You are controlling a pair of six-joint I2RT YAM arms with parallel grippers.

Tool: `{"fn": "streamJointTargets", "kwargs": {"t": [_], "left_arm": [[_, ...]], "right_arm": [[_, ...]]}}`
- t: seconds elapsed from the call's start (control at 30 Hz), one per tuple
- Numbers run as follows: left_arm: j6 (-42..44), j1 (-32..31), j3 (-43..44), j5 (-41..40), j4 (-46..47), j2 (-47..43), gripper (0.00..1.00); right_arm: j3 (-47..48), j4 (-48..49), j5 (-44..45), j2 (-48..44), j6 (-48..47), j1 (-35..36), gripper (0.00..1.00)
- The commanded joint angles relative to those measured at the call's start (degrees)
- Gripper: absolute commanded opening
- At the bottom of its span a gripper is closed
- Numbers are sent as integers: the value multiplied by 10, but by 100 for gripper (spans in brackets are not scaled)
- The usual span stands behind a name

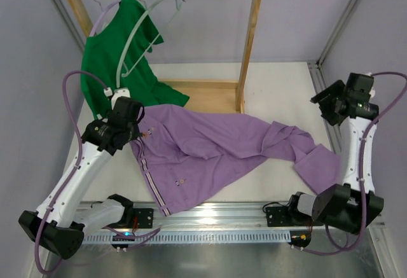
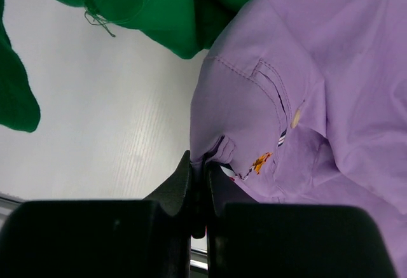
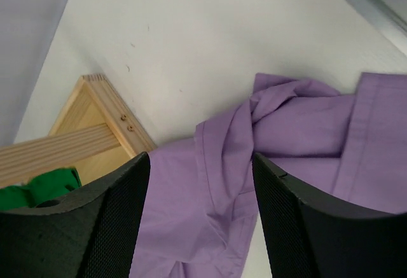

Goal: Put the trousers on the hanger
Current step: Fold the trousers

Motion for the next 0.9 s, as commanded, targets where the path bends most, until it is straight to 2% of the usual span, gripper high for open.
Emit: {"fn": "streamJointTargets", "kwargs": {"t": [0.0, 0.07, 0.1, 0.23, 0.37, 0.57, 0.67, 0.7, 0.8, 0.87], "left_arm": [[5, 4, 0, 28, 32, -14, 0], [4, 4, -3, 35, 31, -16, 0], [4, 4, -4, 37, 33, -17, 0], [2, 4, -5, 44, 35, -19, 1], [0, 4, -2, 62, 34, -20, 0], [1, 3, -2, 62, 29, -20, 0], [0, 4, -4, 60, 26, -24, 0], [-1, 4, -5, 60, 27, -24, 1], [-2, 4, -3, 57, 29, -21, 0], [-3, 4, -2, 57, 27, -17, 0]], "right_arm": [[-7, 66, -29, 94, -37, 55, 69], [0, 77, -25, 142, -62, 87, 70], [26, 73, -26, 204, -73, 95, 70], [112, 23, -8, 335, -117, 141, 72], [137, 29, -9, 389, -117, 172, 72], [104, 38, 19, 430, -116, 200, 72], [104, 37, 21, 435, -114, 200, 66], [112, 35, 20, 435, -113, 200, 56], [125, 23, 11, 432, -106, 200, 44], [119, 15, 0, 428, -101, 200, 44]]}}
